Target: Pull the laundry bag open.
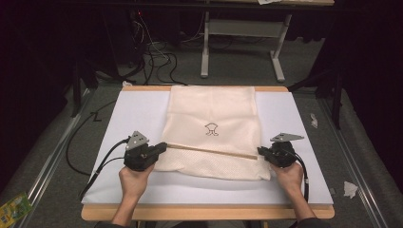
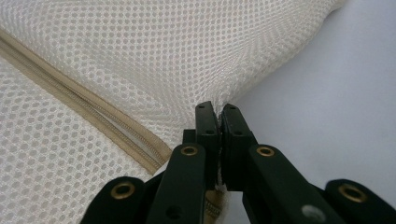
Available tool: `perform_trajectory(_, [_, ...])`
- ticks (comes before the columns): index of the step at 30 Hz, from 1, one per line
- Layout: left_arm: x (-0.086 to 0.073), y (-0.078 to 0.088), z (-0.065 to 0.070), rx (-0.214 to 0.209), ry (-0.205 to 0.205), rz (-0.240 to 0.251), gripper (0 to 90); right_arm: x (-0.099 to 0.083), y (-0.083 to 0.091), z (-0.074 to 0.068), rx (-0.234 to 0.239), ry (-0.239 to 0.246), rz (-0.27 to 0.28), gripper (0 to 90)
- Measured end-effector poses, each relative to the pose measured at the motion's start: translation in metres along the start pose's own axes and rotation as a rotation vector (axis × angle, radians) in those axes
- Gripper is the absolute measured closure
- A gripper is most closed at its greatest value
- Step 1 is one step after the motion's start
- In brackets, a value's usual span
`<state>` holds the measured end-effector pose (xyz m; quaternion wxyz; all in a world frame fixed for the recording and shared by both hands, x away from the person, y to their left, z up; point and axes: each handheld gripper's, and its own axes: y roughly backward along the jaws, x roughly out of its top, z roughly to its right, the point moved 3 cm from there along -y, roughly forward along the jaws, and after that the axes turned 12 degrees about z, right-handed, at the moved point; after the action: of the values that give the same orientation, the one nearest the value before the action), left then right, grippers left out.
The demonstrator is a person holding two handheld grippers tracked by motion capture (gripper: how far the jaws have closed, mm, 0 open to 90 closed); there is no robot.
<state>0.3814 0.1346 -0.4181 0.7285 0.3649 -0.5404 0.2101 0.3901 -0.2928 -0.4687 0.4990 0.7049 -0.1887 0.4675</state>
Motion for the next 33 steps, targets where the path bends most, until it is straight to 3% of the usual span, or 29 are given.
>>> perform_trajectory(9, [-0.003,0.006,-0.015,0.017,0.039,-0.012,87.0,0.0,-0.001,0.003,0.0,-0.006,0.004,88.7])
perform_trajectory(16, [0.0,0.01,-0.021,0.039,0.032,-0.024,87.0,0.001,-0.003,0.003,0.009,-0.016,0.013,88.6])
perform_trajectory(28, [-0.007,0.004,-0.025,0.116,-0.032,-0.082,87.0,0.004,-0.002,0.002,-0.025,-0.008,0.063,88.7])
perform_trajectory(33, [-0.01,0.005,-0.029,0.128,-0.016,-0.09,87.0,0.005,0.004,0.005,-0.04,-0.013,0.078,88.8])
